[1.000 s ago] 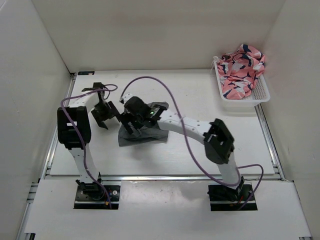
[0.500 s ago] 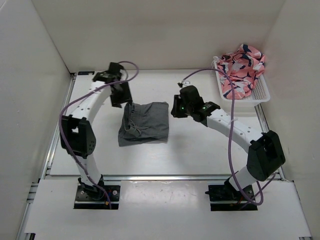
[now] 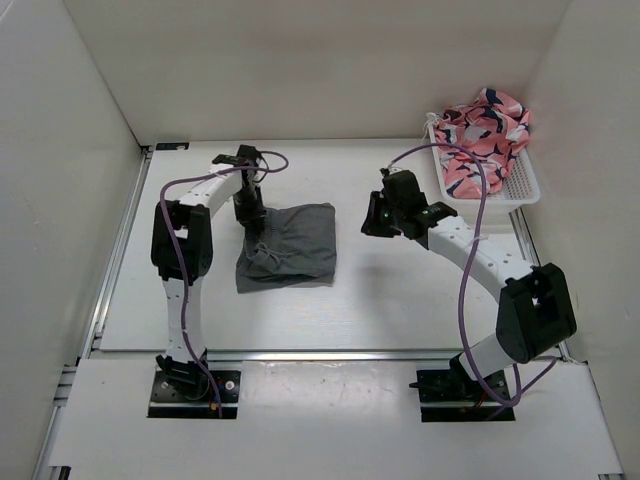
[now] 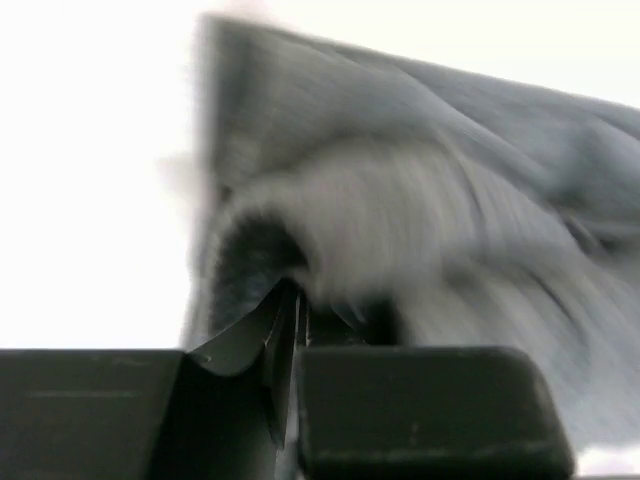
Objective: Fold and stack the shorts
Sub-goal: Fold the shorts
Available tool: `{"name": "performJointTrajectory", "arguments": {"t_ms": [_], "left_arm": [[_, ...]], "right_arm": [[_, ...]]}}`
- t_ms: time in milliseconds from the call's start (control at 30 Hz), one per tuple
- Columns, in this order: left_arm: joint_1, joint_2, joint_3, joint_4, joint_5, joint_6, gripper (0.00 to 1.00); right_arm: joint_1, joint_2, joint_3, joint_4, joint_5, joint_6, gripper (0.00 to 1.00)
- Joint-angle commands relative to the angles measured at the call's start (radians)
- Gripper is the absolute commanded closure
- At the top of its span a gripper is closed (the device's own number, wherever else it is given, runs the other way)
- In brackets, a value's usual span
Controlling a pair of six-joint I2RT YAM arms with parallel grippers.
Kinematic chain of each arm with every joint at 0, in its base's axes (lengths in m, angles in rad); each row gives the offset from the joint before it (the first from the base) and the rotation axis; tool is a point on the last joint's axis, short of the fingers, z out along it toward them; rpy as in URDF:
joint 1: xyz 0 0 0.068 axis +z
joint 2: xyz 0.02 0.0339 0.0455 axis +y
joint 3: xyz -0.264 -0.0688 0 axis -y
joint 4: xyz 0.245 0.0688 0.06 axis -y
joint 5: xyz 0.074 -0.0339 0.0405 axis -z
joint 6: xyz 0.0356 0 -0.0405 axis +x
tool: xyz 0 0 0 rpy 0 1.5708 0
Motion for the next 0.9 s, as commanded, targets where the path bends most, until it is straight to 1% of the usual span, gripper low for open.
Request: {"name": "performJointTrajectory", "arguments": {"t_ms": [0, 67, 167, 200, 267, 300, 367, 400, 433, 467, 500, 533, 567, 633, 667, 700, 733, 767, 800, 833, 867], "left_arm": [[0.034, 0.004, 0.001, 0.019, -0.012, 0.041, 0.82], [0.034, 0.004, 0.010, 0.019, -0.012, 0.054, 0.82], [0.043, -0.015, 0.042, -0.010, -0.021, 0.064, 0.82], [0.052, -0.032, 0.042, -0.030, -0.033, 0.064, 0.82], [0.063, -0.104, 0.068, -0.046, -0.034, 0.064, 0.76], [0.063, -0.129, 0.068, -0.056, -0.043, 0.064, 0.73], [0.084, -0.204, 0.094, -0.092, -0.043, 0.064, 0.67], [0.084, -0.229, 0.094, -0.101, -0.043, 0.064, 0.59], [0.098, -0.255, 0.094, -0.101, -0.034, 0.064, 0.55], [0.113, -0.308, 0.084, -0.112, -0.034, 0.064, 0.49], [0.113, -0.334, 0.061, -0.112, -0.023, 0.064, 0.36], [0.129, -0.362, 0.045, -0.112, -0.009, 0.064, 0.34], [0.129, -0.419, 0.025, -0.112, -0.009, 0.064, 0.29], [0.161, -0.483, -0.054, -0.100, 0.017, 0.054, 0.28], [0.170, -0.518, -0.089, -0.086, 0.041, 0.042, 0.28], [0.185, -0.596, -0.167, -0.069, 0.054, 0.042, 0.28], [0.186, -0.640, -0.212, -0.023, 0.054, 0.012, 0.26], [0.195, -0.725, -0.258, 0.004, 0.068, 0.001, 0.10], [0.195, -0.765, -0.301, 0.029, 0.068, -0.011, 0.00], [0.195, -0.802, -0.379, 0.051, 0.059, -0.033, 0.00], [0.195, -0.836, -0.409, 0.064, 0.049, -0.044, 0.00]], "right_arm": [[0.001, -0.026, -0.006, -0.002, -0.017, -0.004, 0.72], [-0.009, -0.026, -0.006, -0.002, -0.017, -0.004, 0.72], [-0.009, -0.026, 0.013, -0.022, -0.017, -0.004, 0.67], [-0.009, -0.037, 0.013, -0.022, -0.017, -0.014, 0.51], [-0.009, -0.050, 0.041, -0.059, 0.016, -0.024, 0.29], [-0.009, -0.066, 0.053, -0.074, 0.035, -0.024, 0.16], [-0.019, -0.093, 0.092, -0.111, 0.076, -0.024, 0.08], [-0.033, -0.103, 0.102, -0.146, 0.094, -0.024, 0.04], [-0.044, -0.113, 0.112, -0.159, 0.117, -0.024, 0.04], [-0.073, -0.135, 0.121, -0.173, 0.128, -0.024, 0.03], [-0.088, -0.145, 0.121, -0.195, 0.141, -0.024, 0.01], [-0.107, -0.158, 0.121, -0.209, 0.154, -0.015, 0.01], [-0.149, -0.179, 0.121, -0.220, 0.164, -0.005, 0.01], [-0.195, -0.198, 0.110, -0.258, 0.164, -0.005, 0.01], [-0.240, -0.207, 0.098, -0.269, 0.164, -0.005, 0.01], [-0.261, -0.221, 0.098, -0.281, 0.164, -0.005, 0.01], [-0.281, -0.221, 0.084, -0.306, 0.164, -0.014, 0.01], [-0.317, -0.231, 0.064, -0.315, 0.164, -0.025, 0.01], [-0.332, -0.242, 0.053, -0.324, 0.164, -0.025, 0.01], [-0.346, -0.242, 0.044, -0.334, 0.173, -0.025, 0.01], [-0.367, -0.253, 0.033, -0.346, 0.173, -0.025, 0.01]]}}
